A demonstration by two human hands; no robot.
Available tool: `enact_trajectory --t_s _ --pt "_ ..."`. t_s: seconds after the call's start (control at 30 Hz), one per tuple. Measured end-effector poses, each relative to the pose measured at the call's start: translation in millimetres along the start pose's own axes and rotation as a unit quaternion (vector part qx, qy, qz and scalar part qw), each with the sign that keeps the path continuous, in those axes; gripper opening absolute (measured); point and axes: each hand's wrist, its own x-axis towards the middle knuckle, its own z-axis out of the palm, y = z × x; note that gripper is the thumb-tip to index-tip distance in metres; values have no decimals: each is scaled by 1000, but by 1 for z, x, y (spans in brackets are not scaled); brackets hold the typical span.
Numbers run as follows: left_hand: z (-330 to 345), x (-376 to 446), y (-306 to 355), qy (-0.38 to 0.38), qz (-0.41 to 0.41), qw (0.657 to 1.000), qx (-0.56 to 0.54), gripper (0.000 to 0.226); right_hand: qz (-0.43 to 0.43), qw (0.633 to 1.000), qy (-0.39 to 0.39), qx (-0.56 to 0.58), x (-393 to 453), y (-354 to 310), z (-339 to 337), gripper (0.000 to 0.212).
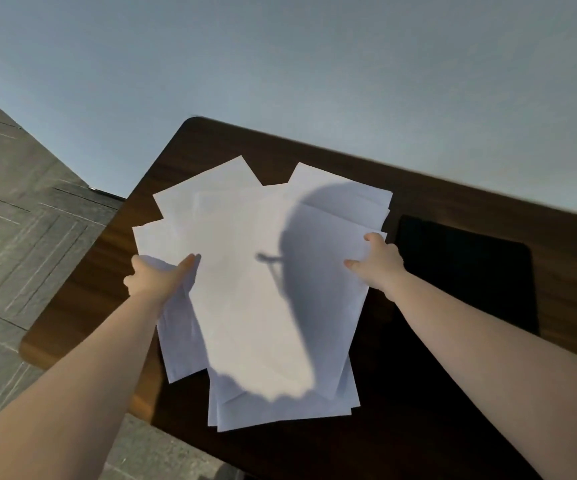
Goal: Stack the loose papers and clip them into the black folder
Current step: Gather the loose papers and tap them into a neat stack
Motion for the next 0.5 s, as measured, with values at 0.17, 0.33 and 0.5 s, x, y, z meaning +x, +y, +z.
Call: enact_trajectory --t_s 0.17,0.33,0.5 --pt "16 -24 12 -127 80 966 -211 58 -34 997 -16 70 0 -5 6 81" --pt "38 -45 25 -221 195 924 -244 26 -63 988 -50 135 -2 -5 1 84" --pt "54 -41 29 -333 197 873 -297 53 -64 975 -70 199 -2 -1 -1 84"
